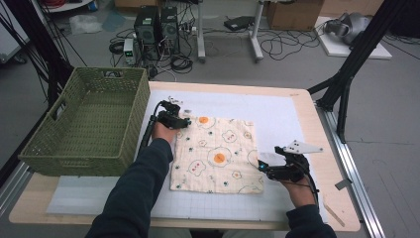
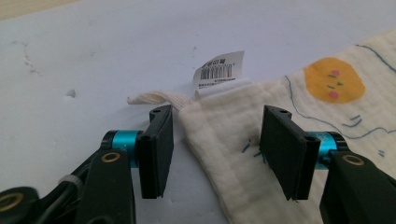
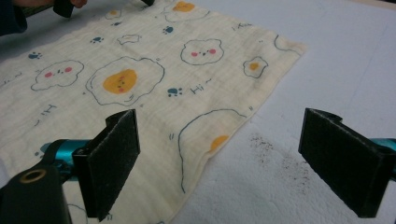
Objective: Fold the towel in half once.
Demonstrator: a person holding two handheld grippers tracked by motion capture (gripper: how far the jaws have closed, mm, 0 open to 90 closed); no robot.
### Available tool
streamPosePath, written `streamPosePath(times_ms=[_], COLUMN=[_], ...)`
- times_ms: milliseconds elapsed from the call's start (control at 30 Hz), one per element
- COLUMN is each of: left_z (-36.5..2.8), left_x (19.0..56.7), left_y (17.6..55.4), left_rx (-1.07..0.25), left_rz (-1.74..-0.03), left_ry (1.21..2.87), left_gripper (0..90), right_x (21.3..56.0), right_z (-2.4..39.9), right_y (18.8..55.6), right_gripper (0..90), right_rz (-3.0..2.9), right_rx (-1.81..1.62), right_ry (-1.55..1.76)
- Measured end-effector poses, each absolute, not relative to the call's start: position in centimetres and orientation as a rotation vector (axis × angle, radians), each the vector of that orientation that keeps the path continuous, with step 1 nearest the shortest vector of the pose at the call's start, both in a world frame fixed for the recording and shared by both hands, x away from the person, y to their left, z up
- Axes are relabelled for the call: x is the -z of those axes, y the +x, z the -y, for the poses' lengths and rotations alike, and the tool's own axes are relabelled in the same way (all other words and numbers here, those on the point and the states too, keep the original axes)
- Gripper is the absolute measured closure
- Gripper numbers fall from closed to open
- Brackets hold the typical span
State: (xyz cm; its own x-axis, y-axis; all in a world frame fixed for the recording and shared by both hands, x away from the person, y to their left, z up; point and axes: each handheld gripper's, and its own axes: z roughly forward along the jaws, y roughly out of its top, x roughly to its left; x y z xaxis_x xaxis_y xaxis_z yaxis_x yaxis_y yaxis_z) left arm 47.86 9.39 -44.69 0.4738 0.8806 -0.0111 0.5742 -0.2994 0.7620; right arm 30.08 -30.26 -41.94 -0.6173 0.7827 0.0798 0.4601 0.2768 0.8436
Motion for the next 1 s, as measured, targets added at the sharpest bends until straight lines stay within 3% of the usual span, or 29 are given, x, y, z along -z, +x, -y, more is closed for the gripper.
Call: streamPosePath(times_ms=[167,300,500,767,1000], left_z=[-9.4,-9.7,-10.2,-10.8,-11.0], left_x=[44.6,44.5,44.5,44.5,44.1], left_y=[47.7,47.6,47.5,46.9,46.6], left_rx=[-0.514,-0.460,-0.422,-0.407,-0.399], left_rz=[-1.182,-1.172,-1.206,-1.198,-1.187], left_ry=[2.008,1.997,1.916,1.896,1.896], left_gripper=[58.6,81.6,83.4,83.4,82.3], right_x=[42.0,41.4,40.3,41.4,42.7], right_z=[30.2,30.2,30.1,28.4,27.5], right_y=[31.0,32.9,37.2,41.9,44.6], right_gripper=[11.7,11.7,11.7,12.1,25.5], right_rz=[-2.230,-2.209,-2.199,-2.276,-2.281], right_rx=[-1.262,-1.262,-1.240,-1.125,-1.026], right_ry=[1.146,1.182,1.218,1.248,1.222])
